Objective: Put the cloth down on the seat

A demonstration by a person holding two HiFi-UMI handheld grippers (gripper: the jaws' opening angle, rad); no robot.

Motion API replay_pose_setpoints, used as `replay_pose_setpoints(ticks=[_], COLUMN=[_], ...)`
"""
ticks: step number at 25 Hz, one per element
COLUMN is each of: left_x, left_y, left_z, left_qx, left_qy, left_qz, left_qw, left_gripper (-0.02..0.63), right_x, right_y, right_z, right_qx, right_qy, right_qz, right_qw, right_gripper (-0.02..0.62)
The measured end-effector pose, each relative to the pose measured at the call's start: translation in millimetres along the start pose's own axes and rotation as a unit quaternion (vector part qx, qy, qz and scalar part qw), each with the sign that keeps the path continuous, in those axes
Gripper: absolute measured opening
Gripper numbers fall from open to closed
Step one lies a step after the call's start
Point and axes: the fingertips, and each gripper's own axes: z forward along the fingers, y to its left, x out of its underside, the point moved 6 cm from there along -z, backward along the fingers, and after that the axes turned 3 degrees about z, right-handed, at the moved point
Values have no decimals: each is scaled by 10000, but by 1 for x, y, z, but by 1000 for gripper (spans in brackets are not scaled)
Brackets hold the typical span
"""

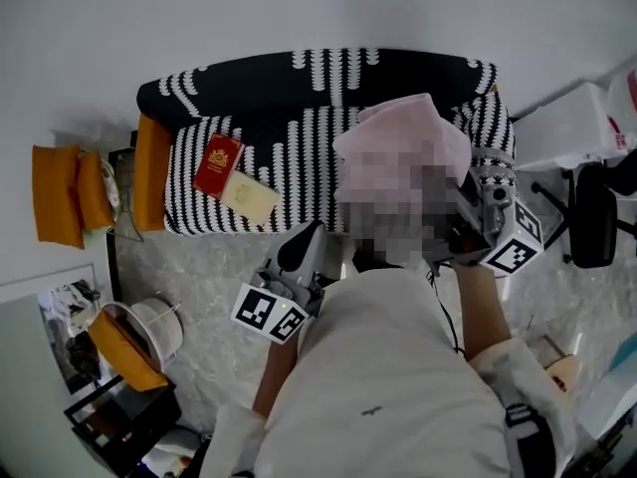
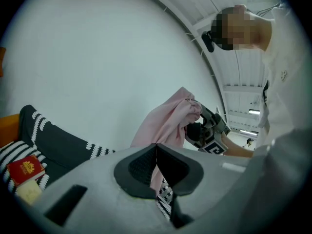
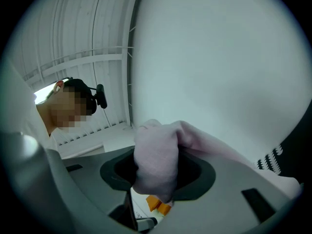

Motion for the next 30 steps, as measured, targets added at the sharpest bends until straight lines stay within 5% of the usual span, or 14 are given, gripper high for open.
replay_pose_setpoints(ticks=[8,30], left_x=[5,26], left_y=[12,-2], left_z=[49,53], left_qx=[-419,-756], left_qy=[78,514], left_qz=[-99,-307], left_qw=[9990,9953], left_gripper=[12,12], right_x=[-4,64], right_y=[-95,-183], right_z=[-1,-54], right_qx=[345,1418], right_qy=[378,1151], right_qz=[423,1115], right_qw=[9978,9768], right_gripper=[187,189])
